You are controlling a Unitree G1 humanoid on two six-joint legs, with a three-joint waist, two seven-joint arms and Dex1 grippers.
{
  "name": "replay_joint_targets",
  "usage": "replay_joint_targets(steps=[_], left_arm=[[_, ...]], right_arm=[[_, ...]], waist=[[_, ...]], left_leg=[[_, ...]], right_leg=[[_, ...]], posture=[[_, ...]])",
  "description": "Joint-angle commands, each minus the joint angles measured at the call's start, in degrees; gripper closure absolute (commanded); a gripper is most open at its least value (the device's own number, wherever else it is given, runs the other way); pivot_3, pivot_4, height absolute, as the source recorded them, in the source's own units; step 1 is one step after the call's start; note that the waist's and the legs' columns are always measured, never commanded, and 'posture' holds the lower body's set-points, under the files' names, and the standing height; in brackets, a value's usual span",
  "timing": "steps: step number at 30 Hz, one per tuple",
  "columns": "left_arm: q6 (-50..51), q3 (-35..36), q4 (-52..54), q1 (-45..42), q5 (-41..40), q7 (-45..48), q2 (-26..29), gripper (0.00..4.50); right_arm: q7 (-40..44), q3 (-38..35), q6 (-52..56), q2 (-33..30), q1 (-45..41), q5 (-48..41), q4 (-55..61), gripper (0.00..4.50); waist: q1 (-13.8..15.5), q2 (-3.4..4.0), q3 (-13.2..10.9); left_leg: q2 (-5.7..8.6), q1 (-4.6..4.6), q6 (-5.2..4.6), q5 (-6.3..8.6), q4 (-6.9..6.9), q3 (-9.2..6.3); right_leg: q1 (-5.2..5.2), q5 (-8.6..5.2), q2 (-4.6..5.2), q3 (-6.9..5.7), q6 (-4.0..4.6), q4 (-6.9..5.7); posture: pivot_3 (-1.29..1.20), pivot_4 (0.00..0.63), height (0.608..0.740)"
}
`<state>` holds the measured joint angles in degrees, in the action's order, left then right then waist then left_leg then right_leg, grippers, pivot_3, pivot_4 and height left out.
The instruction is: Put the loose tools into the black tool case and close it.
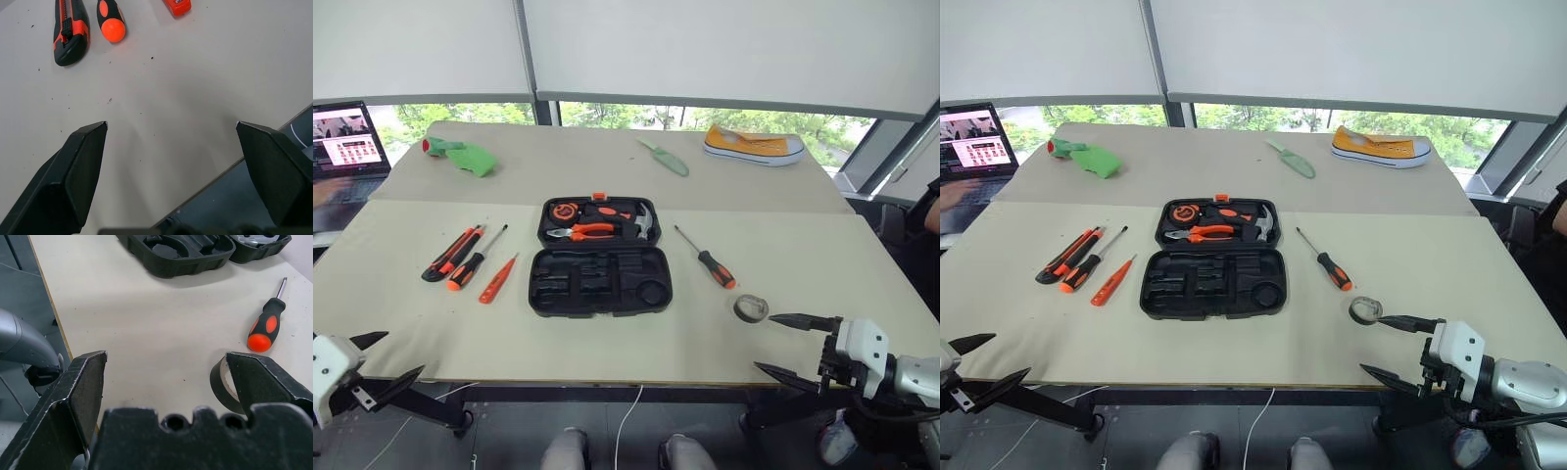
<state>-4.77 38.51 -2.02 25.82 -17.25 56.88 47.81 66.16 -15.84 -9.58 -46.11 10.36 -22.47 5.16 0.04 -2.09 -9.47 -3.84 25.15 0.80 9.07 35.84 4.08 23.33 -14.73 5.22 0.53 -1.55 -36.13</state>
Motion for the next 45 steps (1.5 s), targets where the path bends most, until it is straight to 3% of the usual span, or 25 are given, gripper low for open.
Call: replay_joint_targets(steps=[1, 4, 9, 17, 24, 29, 33, 41, 44, 45], left_arm=[[2.6, 1.9, 2.5, -0.8, -3.7, -0.8, -0.6, 0.01], [10.3, 6.4, 5.6, -1.3, -9.9, -5.1, -3.4, 0.01], [14.5, 11.8, 7.9, 2.9, -11.6, -12.8, -10.9, 0.01], [25.9, 17.3, 8.5, 3.0, -20.2, -21.1, -15.7, 0.01], [35.7, 10.2, 14.6, -4.8, -22.1, -21.7, -6.2, 0.01], [47.2, -0.2, 15.2, -17.2, -21.3, -27.6, 0.5, 0.01], [54.4, -8.5, 9.8, -31.1, -19.8, -33.0, 0.1, 0.01], [50.3, -20.6, -2.9, -44.3, -9.6, -33.7, -0.3, 0.01], [48.3, -22.3, -5.8, -46.8, -7.8, -32.9, -1.2, 0.64], [47.9, -22.4, -6.4, -47.4, -7.6, -32.7, -1.7, 1.07]], right_arm=[[0.6, 0.5, 1.2, -0.3, -0.5, -1.6, 2.2, 0.00], [2.0, 2.6, 1.1, 2.6, -3.1, -7.0, 7.1, 0.00], [-4.8, 1.4, 7.3, 7.5, -7.3, -13.7, 11.8, 0.00], [-9.0, 1.7, 3.7, 12.3, -9.4, -11.4, 13.3, 0.00], [-9.6, 1.3, 3.6, 12.9, -9.3, -11.5, 13.5, 0.00], [-9.9, 1.9, 4.2, 13.1, -10.5, -12.0, 14.0, 0.00], [-10.0, 2.9, 3.9, 13.4, -11.3, -11.2, 13.9, 0.00], [-10.6, 3.2, 2.7, 14.0, -9.3, -9.1, 14.0, 0.00], [-10.9, 3.2, 2.4, 14.3, -8.5, -8.7, 14.2, 0.00], [-10.9, 3.2, 2.3, 14.3, -8.2, -8.6, 14.4, 0.00]], waist=[[0.0, 0.00, 0.0], [0.0, -0.01, 0.0], [-1.1, -0.01, 0.0], [0.1, -0.36, 0.2], [0.7, -0.53, 0.4], [0.6, -0.40, 0.5], [0.5, -0.38, 0.5], [-0.1, -0.40, 0.5], [0.0, -0.40, 0.5], [0.1, -0.40, 0.5]], left_leg=[[0.00, 0.00, 0.00, 0.00, 0.00, 0.00], [-0.04, 0.00, 0.00, 0.00, 0.01, -0.01], [-0.09, -0.08, -0.01, -0.01, 0.02, -0.03], [-0.07, -0.20, 0.06, 0.04, 0.08, -0.04], [-0.11, -0.21, 0.10, 0.06, 0.09, -0.04], [-0.09, -0.21, 0.09, 0.05, 0.08, 0.00], [-0.08, -0.19, 0.03, 0.01, 0.09, 0.01], [-0.04, -0.19, -0.39, -0.25, 0.07, 0.03], [-0.05, -0.19, -0.39, -0.25, 0.08, 0.03], [-0.04, -0.19, -0.39, -0.25, 0.09, 0.03]], right_leg=[[0.00, 0.00, 0.00, 0.00, 0.00, 0.00], [-0.02, 0.00, -0.01, 0.00, -0.01, -0.02], [-0.05, -0.02, -0.05, 0.06, -0.12, -0.10], [0.04, -0.04, 0.00, -0.09, -0.09, -0.06], [0.01, 0.07, 0.09, -0.18, 0.07, -0.08], [0.00, 0.26, 0.03, -0.12, 0.31, -0.09], [-0.18, 0.43, -0.10, -0.06, -0.05, -0.22], [-0.04, 0.26, -0.19, 0.07, -0.11, -0.58], [-0.03, 0.24, -0.19, 0.07, -0.10, -0.62], [-0.05, 0.24, -0.17, 0.06, -0.10, -0.62]], posture=[[0.00, 0.150, 0.740], [0.00, 0.150, 0.740], [0.00, 0.150, 0.740], [0.00, 0.150, 0.740], [0.00, 0.150, 0.740], [0.00, 0.150, 0.740], [0.00, 0.150, 0.740], [0.00, 0.150, 0.740], [0.00, 0.150, 0.740], [0.00, 0.150, 0.740]])
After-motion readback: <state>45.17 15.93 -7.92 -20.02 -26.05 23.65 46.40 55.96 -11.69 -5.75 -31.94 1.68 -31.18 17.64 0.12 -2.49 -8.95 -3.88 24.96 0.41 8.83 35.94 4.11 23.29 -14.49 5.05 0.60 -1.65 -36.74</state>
